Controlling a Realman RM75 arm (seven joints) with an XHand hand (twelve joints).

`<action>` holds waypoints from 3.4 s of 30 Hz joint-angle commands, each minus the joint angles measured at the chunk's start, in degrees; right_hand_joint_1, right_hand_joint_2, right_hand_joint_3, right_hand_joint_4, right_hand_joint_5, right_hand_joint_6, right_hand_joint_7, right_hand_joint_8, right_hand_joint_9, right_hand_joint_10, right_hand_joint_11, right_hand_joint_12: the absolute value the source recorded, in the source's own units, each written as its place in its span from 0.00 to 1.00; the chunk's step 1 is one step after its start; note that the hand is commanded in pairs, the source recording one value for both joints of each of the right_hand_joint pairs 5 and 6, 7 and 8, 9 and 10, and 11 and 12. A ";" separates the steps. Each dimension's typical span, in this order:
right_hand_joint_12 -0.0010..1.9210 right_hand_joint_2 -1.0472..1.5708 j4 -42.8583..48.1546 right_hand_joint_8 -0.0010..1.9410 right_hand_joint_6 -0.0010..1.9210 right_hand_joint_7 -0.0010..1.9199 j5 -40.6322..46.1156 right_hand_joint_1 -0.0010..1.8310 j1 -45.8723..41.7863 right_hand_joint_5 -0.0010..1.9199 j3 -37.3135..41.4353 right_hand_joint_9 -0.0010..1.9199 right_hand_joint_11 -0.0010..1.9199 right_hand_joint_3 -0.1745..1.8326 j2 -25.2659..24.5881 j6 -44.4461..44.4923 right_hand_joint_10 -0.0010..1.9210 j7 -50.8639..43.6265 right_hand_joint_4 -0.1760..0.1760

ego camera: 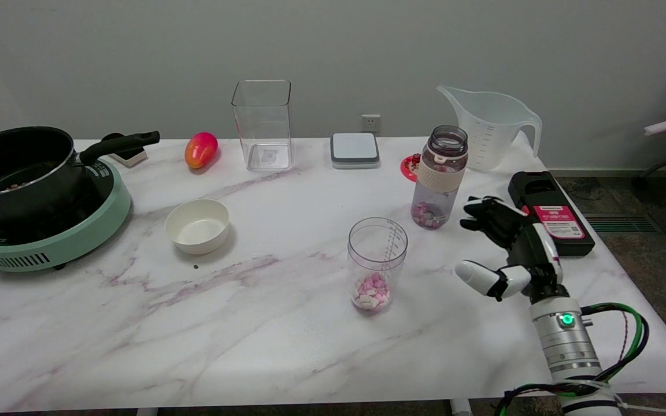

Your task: Pick up the measuring cup.

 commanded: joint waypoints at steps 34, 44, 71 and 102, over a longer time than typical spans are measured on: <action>0.32 0.27 -10.29 0.25 0.26 0.25 -9.59 0.63 13.10 0.26 -5.86 0.24 0.32 0.65 -4.28 -8.02 0.24 14.46 0.50; 0.31 0.26 -11.45 0.24 0.25 0.25 -10.99 0.64 16.79 0.25 -5.92 0.24 0.31 0.63 -4.33 -12.69 0.24 15.81 0.50; 0.31 0.15 -13.21 0.25 0.17 0.26 -19.44 0.68 16.68 0.17 -6.56 0.25 0.31 0.45 -5.42 -17.20 0.25 16.97 0.50; 0.52 0.69 -15.59 0.45 0.38 0.45 -19.84 0.79 18.84 0.38 -5.25 0.50 0.52 0.44 -8.14 -19.18 0.50 17.37 0.50</action>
